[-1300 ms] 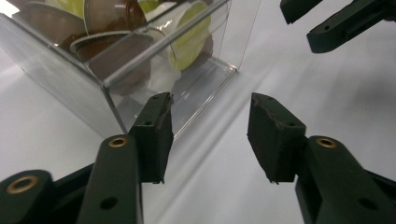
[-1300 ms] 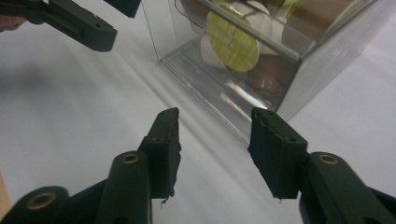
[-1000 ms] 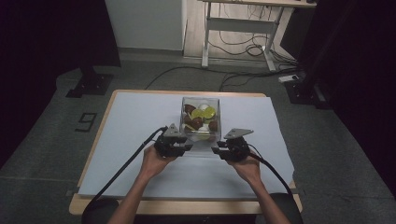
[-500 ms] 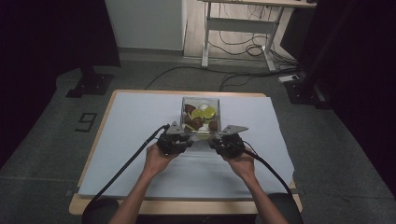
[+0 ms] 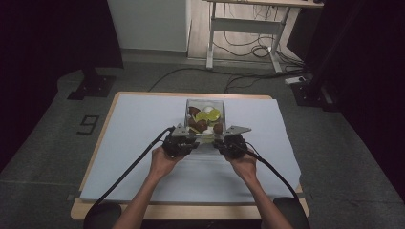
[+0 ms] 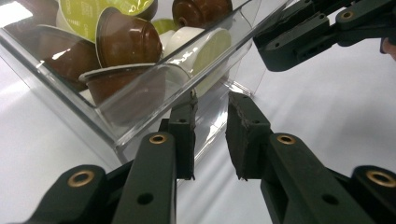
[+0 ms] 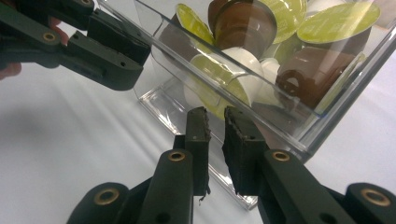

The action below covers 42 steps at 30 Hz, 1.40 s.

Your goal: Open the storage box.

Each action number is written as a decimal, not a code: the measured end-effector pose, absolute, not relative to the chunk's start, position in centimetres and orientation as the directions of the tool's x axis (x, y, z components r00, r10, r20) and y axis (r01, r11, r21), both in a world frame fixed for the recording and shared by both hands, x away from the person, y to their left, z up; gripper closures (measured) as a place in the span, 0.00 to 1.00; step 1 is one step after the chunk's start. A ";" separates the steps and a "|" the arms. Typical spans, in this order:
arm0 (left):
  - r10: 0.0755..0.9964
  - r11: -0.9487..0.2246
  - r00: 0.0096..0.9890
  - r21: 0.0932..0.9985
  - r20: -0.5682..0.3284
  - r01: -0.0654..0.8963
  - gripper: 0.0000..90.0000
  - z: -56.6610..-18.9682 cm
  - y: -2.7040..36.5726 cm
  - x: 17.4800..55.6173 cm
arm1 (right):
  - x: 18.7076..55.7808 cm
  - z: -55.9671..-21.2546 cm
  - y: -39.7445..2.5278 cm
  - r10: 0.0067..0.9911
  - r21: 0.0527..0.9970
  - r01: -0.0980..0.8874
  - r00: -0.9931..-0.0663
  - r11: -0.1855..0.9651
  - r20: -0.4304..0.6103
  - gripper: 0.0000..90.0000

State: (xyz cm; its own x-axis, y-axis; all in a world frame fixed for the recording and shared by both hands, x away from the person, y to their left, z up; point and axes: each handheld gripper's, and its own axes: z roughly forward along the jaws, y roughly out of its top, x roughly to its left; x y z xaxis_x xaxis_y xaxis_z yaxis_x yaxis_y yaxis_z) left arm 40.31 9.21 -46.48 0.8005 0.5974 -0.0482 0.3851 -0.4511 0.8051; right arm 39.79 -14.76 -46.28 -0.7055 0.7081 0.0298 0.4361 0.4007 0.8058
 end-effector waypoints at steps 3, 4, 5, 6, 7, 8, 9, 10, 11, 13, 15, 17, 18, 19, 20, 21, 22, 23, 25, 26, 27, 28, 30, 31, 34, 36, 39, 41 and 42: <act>0.600 -0.446 0.798 0.807 -0.050 0.386 0.81 -46.5 9.1 40.4 | 40.0 -46.4 -14.7 0.710 0.810 0.437 -0.703 0.392 0.036 0.89; 0.600 -0.446 0.798 0.807 -0.051 0.387 0.82 -46.6 9.1 40.4 | 40.0 -46.4 -14.7 0.710 0.811 0.441 -0.703 0.384 0.046 0.89; 0.601 -0.444 0.798 0.808 -0.052 0.387 0.82 -46.6 9.0 40.4 | 40.1 -46.5 -14.7 0.706 0.814 0.443 -0.706 0.375 0.058 0.90; 0.601 -0.443 0.798 0.808 -0.053 0.388 0.82 -46.6 9.0 40.5 | 40.1 -46.5 -14.7 0.706 0.814 0.443 -0.706 0.375 0.058 0.90; 0.602 -0.441 0.797 0.809 -0.054 0.388 0.82 -46.7 8.9 40.5 | 40.2 -46.6 -14.6 0.706 0.816 0.446 -0.705 0.368 0.067 0.90; 0.602 -0.441 0.796 0.809 -0.054 0.388 0.82 -46.7 8.9 40.5 | 40.2 -46.6 -14.6 0.706 0.816 0.446 -0.705 0.368 0.067 0.90; 0.602 -0.439 0.797 0.810 -0.055 0.388 0.82 -46.8 8.9 40.6 | 40.2 -46.7 -14.5 0.706 0.816 0.448 -0.705 0.364 0.072 0.90; 0.602 -0.437 0.796 0.811 -0.056 0.388 0.83 -46.8 8.9 40.6 | 40.3 -46.7 -14.5 0.704 0.818 0.446 -0.707 0.363 0.073 0.90; 0.603 -0.437 0.796 0.812 -0.055 0.387 0.83 -46.8 8.9 40.6 | 40.3 -46.7 -14.3 0.705 0.818 0.444 -0.706 0.366 0.069 0.90; 0.603 -0.435 0.796 0.814 -0.054 0.385 0.83 -46.9 8.8 40.6 | 40.3 -46.7 -14.3 0.705 0.819 0.442 -0.706 0.366 0.065 0.90; 0.604 -0.434 0.795 0.815 -0.053 0.384 0.83 -46.9 8.8 40.6 | 40.3 -46.7 -14.3 0.707 0.818 0.451 -0.703 0.357 0.079 0.90; 0.606 -0.437 0.794 0.816 -0.043 0.378 0.83 -46.9 8.8 40.5 | 40.3 -46.7 -14.3 0.707 0.818 0.454 -0.702 0.352 0.085 0.90; 0.608 -0.438 0.793 0.817 -0.040 0.376 0.83 -46.9 8.7 40.4 | 40.3 -46.8 -14.3 0.706 0.819 0.452 -0.703 0.352 0.085 0.90; 0.609 -0.439 0.793 0.817 -0.037 0.375 0.84 -46.8 8.7 40.4 | 40.3 -46.8 -14.3 0.706 0.819 0.453 -0.703 0.352 0.085 0.90; 0.610 -0.439 0.792 0.817 -0.036 0.375 0.84 -46.8 8.7 40.4 | 40.3 -46.8 -14.3 0.705 0.819 0.452 -0.704 0.352 0.085 0.91; 0.611 -0.439 0.791 0.817 -0.034 0.375 0.84 -46.8 8.7 40.4 | 40.3 -46.8 -14.3 0.704 0.820 0.451 -0.705 0.353 0.085 0.91; 0.612 -0.440 0.790 0.817 -0.031 0.373 0.84 -46.8 8.7 40.3 | 40.3 -46.8 -14.4 0.703 0.821 0.450 -0.706 0.352 0.086 0.91; 0.612 -0.441 0.790 0.816 -0.030 0.372 0.84 -46.8 8.7 40.2 | 40.3 -46.8 -14.4 0.701 0.821 0.450 -0.708 0.350 0.089 0.91; 0.614 -0.439 0.789 0.818 -0.030 0.372 0.84 -46.7 8.7 40.1 | 40.3 -46.7 -14.4 0.694 0.823 0.445 -0.714 0.353 0.088 0.91; 0.613 -0.439 0.789 0.818 -0.029 0.372 0.84 -46.7 8.8 40.1 | 40.3 -46.7 -14.4 0.691 0.823 0.444 -0.717 0.354 0.089 0.91; 0.612 -0.440 0.790 0.818 -0.029 0.371 0.84 -46.7 8.8 40.0 | 40.1 -46.7 -14.3 0.688 0.822 0.443 -0.720 0.357 0.088 0.90; 0.611 -0.439 0.791 0.818 -0.030 0.370 0.84 -46.7 8.8 40.0 | 40.1 -46.7 -14.3 0.688 0.822 0.443 -0.720 0.357 0.088 0.90; 0.610 -0.437 0.792 0.820 -0.032 0.370 0.84 -46.7 8.9 39.9 | 39.9 -46.6 -14.3 0.686 0.821 0.440 -0.723 0.364 0.083 0.90; 0.609 -0.436 0.793 0.822 -0.030 0.367 0.84 -46.6 8.9 39.8 | 39.9 -46.6 -14.3 0.686 0.821 0.440 -0.723 0.364 0.083 0.90; 0.606 -0.432 0.795 0.824 -0.036 0.367 0.84 -46.6 9.0 39.7 | 39.7 -46.6 -14.3 0.683 0.821 0.437 -0.726 0.366 0.082 0.89; 0.603 -0.431 0.796 0.825 -0.039 0.367 0.84 -46.6 9.0 39.6 | 39.6 -46.5 -14.3 0.680 0.821 0.438 -0.728 0.366 0.085 0.89; 0.599 -0.429 0.800 0.826 -0.044 0.367 0.85 -46.6 9.1 39.3 | 39.4 -46.5 -14.3 0.677 0.820 0.435 -0.731 0.373 0.080 0.88; 0.596 -0.431 0.802 0.825 -0.044 0.366 0.85 -46.6 9.1 39.1 | 39.2 -46.5 -14.2 0.675 0.818 0.432 -0.734 0.379 0.074 0.88; 0.593 -0.435 0.804 0.823 -0.043 0.365 0.85 -46.6 9.1 39.0 | 39.0 -46.4 -14.2 0.675 0.817 0.430 -0.734 0.383 0.069 0.88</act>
State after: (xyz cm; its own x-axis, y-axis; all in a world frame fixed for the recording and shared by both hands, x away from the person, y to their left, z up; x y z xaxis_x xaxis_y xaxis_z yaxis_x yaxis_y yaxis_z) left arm 38.96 9.13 -46.57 0.8038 0.5934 -0.0428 0.3648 -0.4348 0.8233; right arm 39.02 -14.22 -46.43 -0.7342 0.6754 0.0691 0.4297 0.3835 0.8175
